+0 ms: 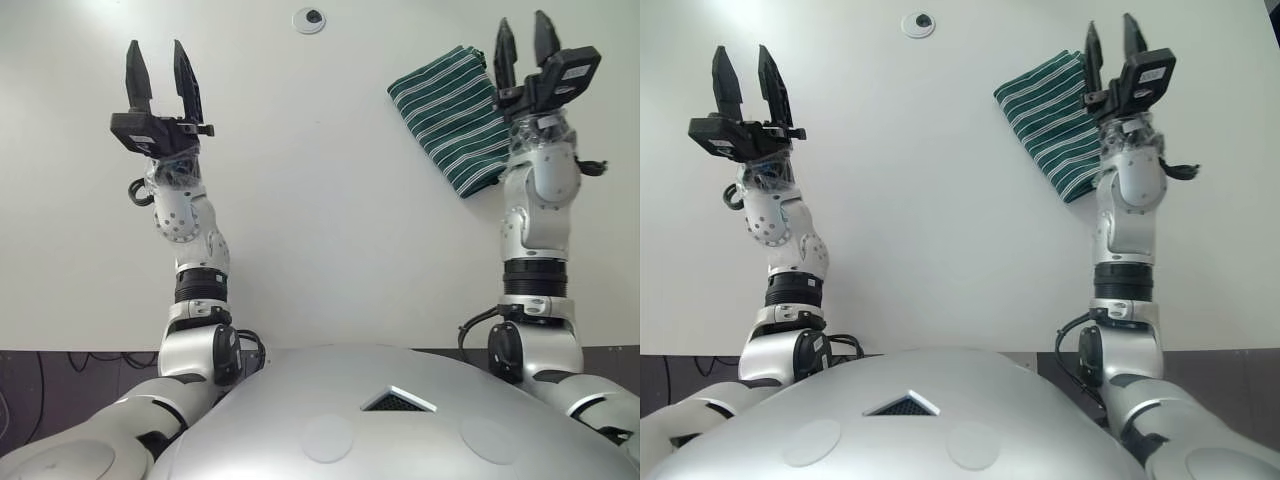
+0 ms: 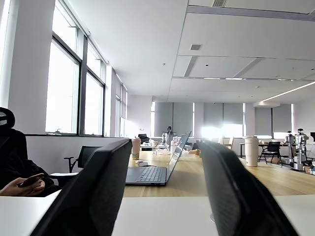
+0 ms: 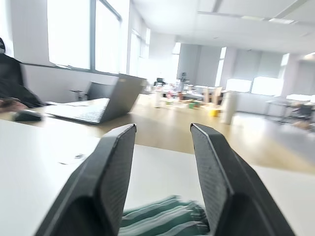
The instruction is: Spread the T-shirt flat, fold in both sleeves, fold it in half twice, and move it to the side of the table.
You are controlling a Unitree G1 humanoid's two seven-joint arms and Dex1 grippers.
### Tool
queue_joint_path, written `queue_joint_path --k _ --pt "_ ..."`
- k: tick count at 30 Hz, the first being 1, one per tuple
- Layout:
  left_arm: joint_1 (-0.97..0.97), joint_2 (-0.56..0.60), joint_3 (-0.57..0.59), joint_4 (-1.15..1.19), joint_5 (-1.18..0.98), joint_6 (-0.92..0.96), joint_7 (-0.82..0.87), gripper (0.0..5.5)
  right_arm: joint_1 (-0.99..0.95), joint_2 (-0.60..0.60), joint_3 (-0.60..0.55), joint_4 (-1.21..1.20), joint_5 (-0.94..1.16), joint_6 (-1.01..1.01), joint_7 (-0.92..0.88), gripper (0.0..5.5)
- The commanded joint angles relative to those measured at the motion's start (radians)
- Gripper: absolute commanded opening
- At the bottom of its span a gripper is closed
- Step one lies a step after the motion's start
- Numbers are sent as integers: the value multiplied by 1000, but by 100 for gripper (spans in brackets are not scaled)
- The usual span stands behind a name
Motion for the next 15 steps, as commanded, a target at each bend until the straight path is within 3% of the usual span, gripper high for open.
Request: queue_joint_path --k 1,15 --pt "-16 -3 -9 56 -1 -8 -22 248 -16 42 -6 116 47 -123 93 202" --pt "-68 62 -24 274 229 -168 94 248 -83 97 44 432 -56 -418 136 202"
